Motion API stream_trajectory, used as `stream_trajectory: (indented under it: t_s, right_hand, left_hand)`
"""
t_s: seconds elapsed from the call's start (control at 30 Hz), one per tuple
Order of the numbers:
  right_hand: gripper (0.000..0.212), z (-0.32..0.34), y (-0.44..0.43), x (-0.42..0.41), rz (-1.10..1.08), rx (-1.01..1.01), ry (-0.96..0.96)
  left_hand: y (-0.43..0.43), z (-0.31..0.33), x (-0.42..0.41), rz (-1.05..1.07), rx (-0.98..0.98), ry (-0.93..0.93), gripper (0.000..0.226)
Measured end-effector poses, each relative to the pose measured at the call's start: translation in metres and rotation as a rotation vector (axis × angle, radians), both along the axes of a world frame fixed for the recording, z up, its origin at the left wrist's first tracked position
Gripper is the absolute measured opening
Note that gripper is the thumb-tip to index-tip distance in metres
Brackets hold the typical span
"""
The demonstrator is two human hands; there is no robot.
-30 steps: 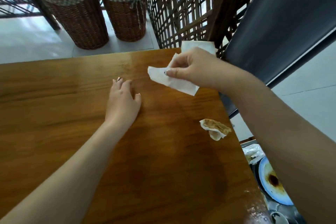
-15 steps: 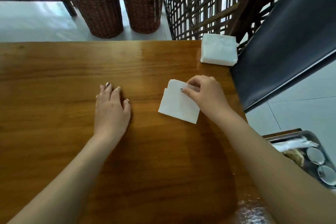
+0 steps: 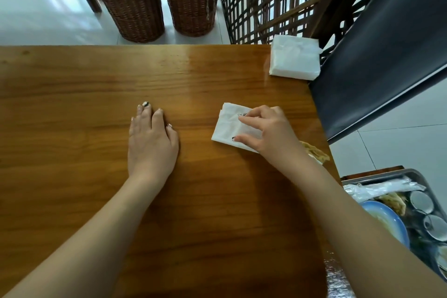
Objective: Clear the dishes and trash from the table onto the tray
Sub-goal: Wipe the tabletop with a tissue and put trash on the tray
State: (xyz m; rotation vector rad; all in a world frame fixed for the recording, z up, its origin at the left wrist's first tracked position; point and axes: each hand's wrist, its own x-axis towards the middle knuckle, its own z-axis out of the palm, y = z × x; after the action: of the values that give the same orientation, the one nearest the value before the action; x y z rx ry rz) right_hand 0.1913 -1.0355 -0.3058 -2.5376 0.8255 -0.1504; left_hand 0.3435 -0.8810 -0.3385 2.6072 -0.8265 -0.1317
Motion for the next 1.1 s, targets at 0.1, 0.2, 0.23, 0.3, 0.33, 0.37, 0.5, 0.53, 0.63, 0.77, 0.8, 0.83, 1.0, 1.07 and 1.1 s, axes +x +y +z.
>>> stream_trajectory:
  t_s: [0.1,0.2,0.23,0.3,0.33,0.37,0.5,0.53,0.63,0.77,0.8,0.83,1.0,1.07,1.1]
  right_hand:
    - [0.048,-0.005,0.003,-0.002,0.009,-0.144,0.142]
    - [0.038,-0.012,0.009,-0.001,-0.021,-0.204,0.108]
    - [0.033,-0.014,0.010,-0.001,-0.042,-0.196,0.056]
    - [0.026,-0.016,0.010,0.004,-0.085,-0.180,0.005]
    - [0.025,-0.017,0.008,0.009,-0.104,-0.163,0.002]
    - [0.025,-0.017,0.006,0.014,-0.122,-0.139,-0.007]
    - [0.025,-0.016,-0.007,0.048,-0.197,-0.007,-0.105]
    - [0.024,-0.017,-0.010,0.060,-0.200,0.005,-0.110]
    - [0.023,-0.018,-0.020,0.089,-0.194,0.038,-0.127]
    - [0.035,-0.021,-0.031,0.119,-0.128,-0.030,-0.070]
    - [0.033,-0.022,-0.033,0.124,-0.117,-0.070,-0.048]
    - [0.031,-0.023,-0.035,0.128,-0.113,-0.109,-0.035]
    - [0.029,-0.020,-0.037,0.122,-0.043,-0.149,0.024]
    - [0.028,-0.020,-0.035,0.116,0.009,-0.155,0.024]
    - [0.028,-0.021,-0.034,0.113,0.024,-0.168,0.012]
  left_hand:
    - [0.001,-0.001,0.000,-0.009,0.021,-0.001,0.048]
    - [0.001,0.000,0.001,-0.015,0.039,-0.003,0.048]
    - [0.001,0.001,0.001,-0.016,0.039,-0.003,0.048]
    - [0.002,0.003,0.003,-0.005,0.032,-0.008,0.046]
    - [0.002,0.004,0.004,0.003,0.020,-0.009,0.045]
    - [0.000,0.006,0.007,0.013,0.007,-0.005,0.045]
    - [-0.012,0.011,0.032,0.042,0.015,0.020,0.048]
    - [-0.016,0.012,0.045,0.041,0.026,0.010,0.049]
    - [-0.021,0.013,0.080,0.038,0.092,-0.046,0.049]
    - [-0.016,0.002,0.105,0.022,0.147,-0.046,0.050]
    - [-0.015,-0.001,0.107,0.021,0.131,-0.042,0.051]
    - [-0.014,-0.003,0.108,0.022,0.116,-0.043,0.051]
    - [-0.014,-0.004,0.107,0.015,0.097,-0.057,0.050]
    - [-0.014,-0.005,0.108,0.009,0.101,-0.065,0.050]
    - [-0.013,-0.005,0.108,0.010,0.099,-0.071,0.050]
